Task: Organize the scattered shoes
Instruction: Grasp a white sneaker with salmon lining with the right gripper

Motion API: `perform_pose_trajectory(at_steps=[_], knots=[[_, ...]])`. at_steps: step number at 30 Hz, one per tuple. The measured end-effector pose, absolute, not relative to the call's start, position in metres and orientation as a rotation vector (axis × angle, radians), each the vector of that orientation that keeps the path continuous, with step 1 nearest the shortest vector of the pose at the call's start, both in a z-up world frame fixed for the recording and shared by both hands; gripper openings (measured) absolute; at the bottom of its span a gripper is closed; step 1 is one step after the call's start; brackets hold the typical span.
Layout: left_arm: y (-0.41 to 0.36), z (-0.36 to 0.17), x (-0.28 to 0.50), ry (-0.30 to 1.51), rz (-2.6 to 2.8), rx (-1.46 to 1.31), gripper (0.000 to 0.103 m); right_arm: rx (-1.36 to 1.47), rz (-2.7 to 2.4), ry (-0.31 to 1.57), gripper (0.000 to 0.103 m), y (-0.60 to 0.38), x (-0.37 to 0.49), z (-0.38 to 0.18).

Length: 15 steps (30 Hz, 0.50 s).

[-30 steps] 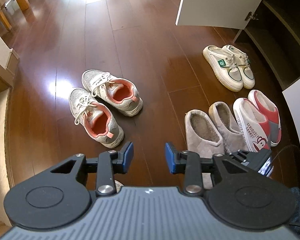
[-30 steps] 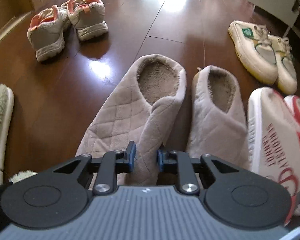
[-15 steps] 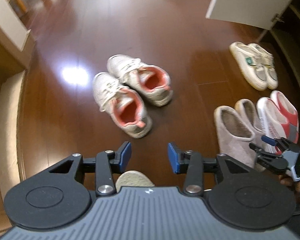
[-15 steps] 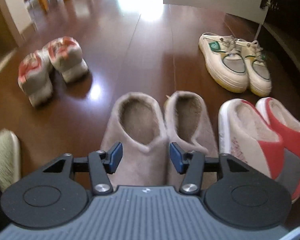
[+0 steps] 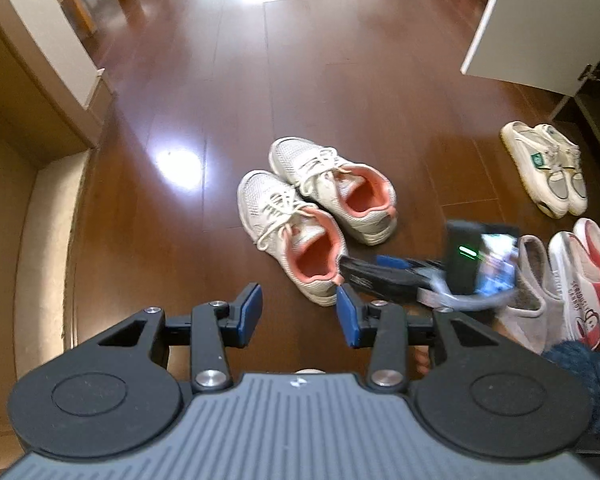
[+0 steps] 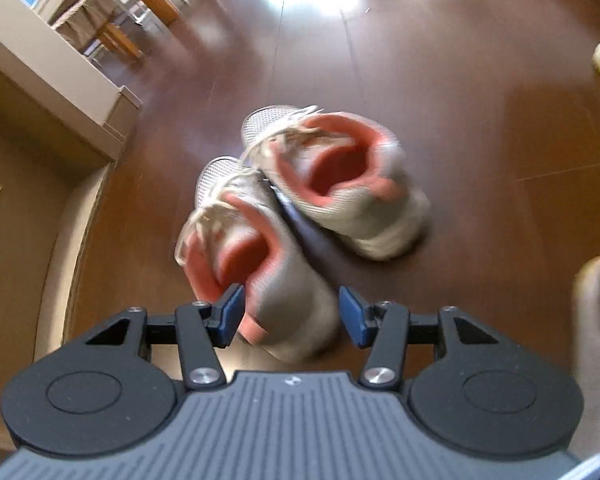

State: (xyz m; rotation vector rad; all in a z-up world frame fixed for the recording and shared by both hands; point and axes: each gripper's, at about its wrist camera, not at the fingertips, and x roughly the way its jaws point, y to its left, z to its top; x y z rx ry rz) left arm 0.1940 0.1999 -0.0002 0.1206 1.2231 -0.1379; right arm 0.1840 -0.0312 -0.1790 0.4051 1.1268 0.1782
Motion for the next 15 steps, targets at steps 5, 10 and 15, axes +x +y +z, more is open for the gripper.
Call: perform_pose_trajectory(at_steps=[5, 10, 15], knots=[[0.203, -0.001, 0.198, 1.229, -0.127, 0.106, 0.048, 0.195, 0.155, 1.183, 0.035, 0.011, 0.205, -0.218], [0.196, 0.005, 0.196, 1.206, -0.145, 0.120, 0.049, -0.088, 0.427, 1.063, 0.026, 0.004, 0.191, -0.213], [0.188, 0.006, 0.194, 1.201, -0.153, 0.131, 0.057, -0.355, 0.765, 0.936, 0.023, -0.060, 0.156, -0.171]])
